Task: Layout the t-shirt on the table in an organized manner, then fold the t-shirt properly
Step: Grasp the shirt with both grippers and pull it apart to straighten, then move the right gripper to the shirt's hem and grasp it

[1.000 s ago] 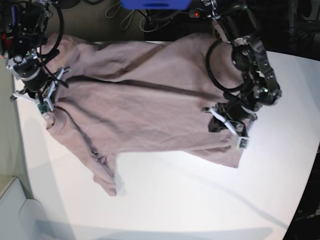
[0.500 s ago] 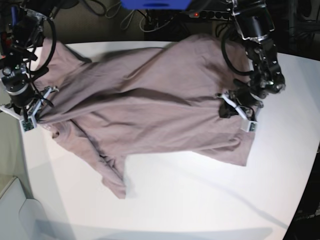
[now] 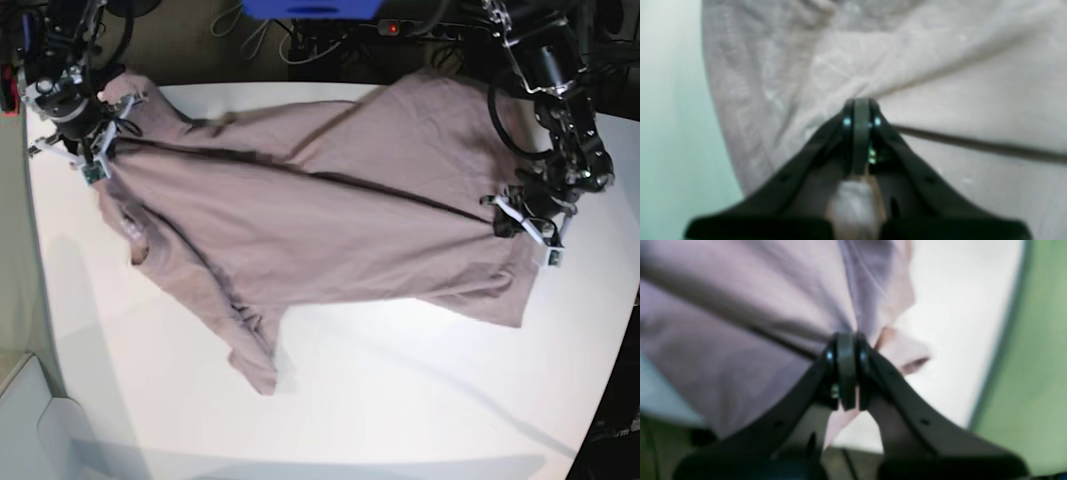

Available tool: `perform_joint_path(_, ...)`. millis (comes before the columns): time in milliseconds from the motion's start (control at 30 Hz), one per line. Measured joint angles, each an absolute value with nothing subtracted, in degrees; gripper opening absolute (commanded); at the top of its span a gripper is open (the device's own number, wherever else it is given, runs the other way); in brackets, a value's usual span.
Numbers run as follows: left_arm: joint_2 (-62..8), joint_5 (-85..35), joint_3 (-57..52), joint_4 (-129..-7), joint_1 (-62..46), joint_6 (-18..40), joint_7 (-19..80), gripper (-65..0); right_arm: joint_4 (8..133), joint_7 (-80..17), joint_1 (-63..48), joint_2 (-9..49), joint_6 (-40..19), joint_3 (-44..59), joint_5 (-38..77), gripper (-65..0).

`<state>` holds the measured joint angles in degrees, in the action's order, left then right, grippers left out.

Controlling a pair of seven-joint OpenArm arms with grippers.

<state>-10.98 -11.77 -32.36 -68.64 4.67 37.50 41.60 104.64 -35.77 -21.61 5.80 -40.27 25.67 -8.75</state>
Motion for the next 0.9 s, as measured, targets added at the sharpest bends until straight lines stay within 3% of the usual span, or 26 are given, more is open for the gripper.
perform_joint_path(233, -12.1, -9.2, -32.1, -67.8, 7.9, 37.0, 43.5, -64.8, 104.8, -35.6, -26.5, 5.3, -40.4, 24.6, -8.6, -63.5)
perform_joint_path(333, -12.4, -9.2, -32.1, -67.8, 8.6, 36.6, 43.5, -64.8, 105.1, -35.9, -26.6, 5.5, -40.5, 24.9, -8.8, -56.5)
perform_joint_path(500, -12.4, -9.2, -32.1, -67.8, 9.2, 36.6, 43.5, -64.8, 109.1, -36.2, -26.7, 5.5, -40.4, 24.9, -8.8, -36.6)
perform_joint_path(567, -12.4, -9.2, -32.2, -67.8, 9.3, 36.6, 43.5, -64.8, 110.5, -38.6, -26.7, 5.5, -40.5, 25.7, -8.6, -32.6)
perform_joint_path(900, -15.5, -9.3, -32.4, -65.1, 9.0, 36.6, 43.7, -64.8, 111.9, -39.9, -15.0, 5.5, -40.2, 40.6, -9.1, -32.1)
